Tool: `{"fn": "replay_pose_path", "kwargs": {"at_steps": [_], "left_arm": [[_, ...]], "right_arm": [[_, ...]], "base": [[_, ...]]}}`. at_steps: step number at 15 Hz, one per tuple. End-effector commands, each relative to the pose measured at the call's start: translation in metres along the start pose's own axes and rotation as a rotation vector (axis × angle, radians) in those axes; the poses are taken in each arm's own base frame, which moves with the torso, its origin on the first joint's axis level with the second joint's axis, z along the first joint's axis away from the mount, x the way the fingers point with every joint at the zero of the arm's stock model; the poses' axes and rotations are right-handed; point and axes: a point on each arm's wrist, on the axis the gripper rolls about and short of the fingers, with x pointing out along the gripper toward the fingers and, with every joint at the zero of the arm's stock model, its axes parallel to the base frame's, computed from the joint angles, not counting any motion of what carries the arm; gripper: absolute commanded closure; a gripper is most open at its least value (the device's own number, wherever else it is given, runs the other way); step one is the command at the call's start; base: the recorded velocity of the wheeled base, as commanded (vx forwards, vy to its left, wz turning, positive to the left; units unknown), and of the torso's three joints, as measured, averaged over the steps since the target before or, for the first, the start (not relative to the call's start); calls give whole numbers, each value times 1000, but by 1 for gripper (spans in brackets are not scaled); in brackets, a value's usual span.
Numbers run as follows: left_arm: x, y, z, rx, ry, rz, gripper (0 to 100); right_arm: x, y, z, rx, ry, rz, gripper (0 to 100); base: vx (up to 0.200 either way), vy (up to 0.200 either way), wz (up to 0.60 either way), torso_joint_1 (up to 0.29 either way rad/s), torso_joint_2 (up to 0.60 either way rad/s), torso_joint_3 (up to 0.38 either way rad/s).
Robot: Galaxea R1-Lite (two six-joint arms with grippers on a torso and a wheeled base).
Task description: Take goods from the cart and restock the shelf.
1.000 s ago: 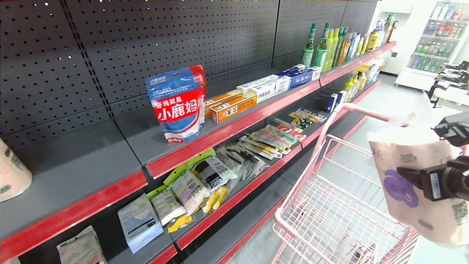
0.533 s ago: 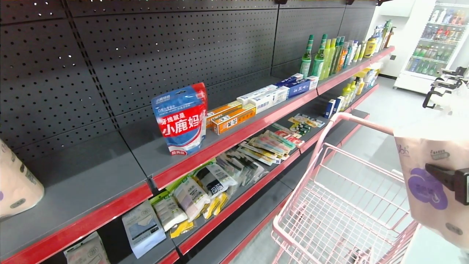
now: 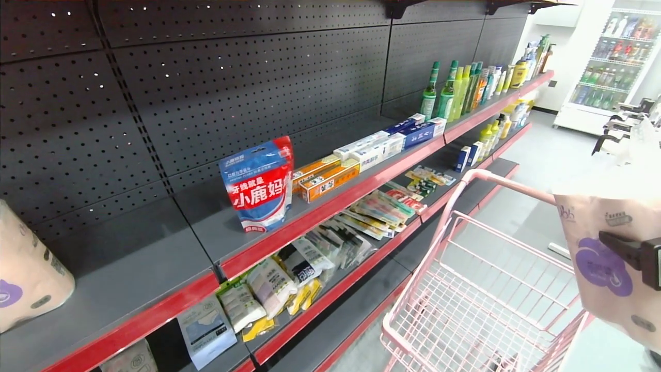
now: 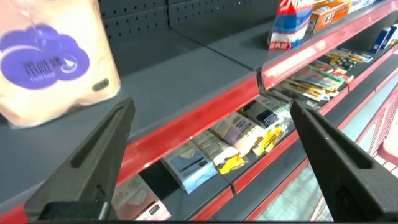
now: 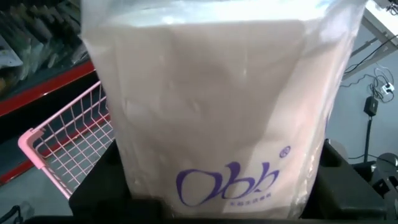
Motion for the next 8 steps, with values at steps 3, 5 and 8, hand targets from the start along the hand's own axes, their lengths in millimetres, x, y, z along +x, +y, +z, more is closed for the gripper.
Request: {"fn": "replay_pose_path", "kwargs": {"at_steps": [3,5,8], "left_arm": [[0,0,0,-1,0,1,0],[0,0,0,-1,0,1,0],[0,0,0,1,0,1,0]], "right_arm": [[1,1,0,-7,2,13,100],[3,1,-1,-9,10,15,100],[6,2,-2,-12,21,17,100]], "base": [[0,0,0,162,-351,-196],[0,0,0,166,-354,-183],[0,0,0,142,-316,-170]]}}
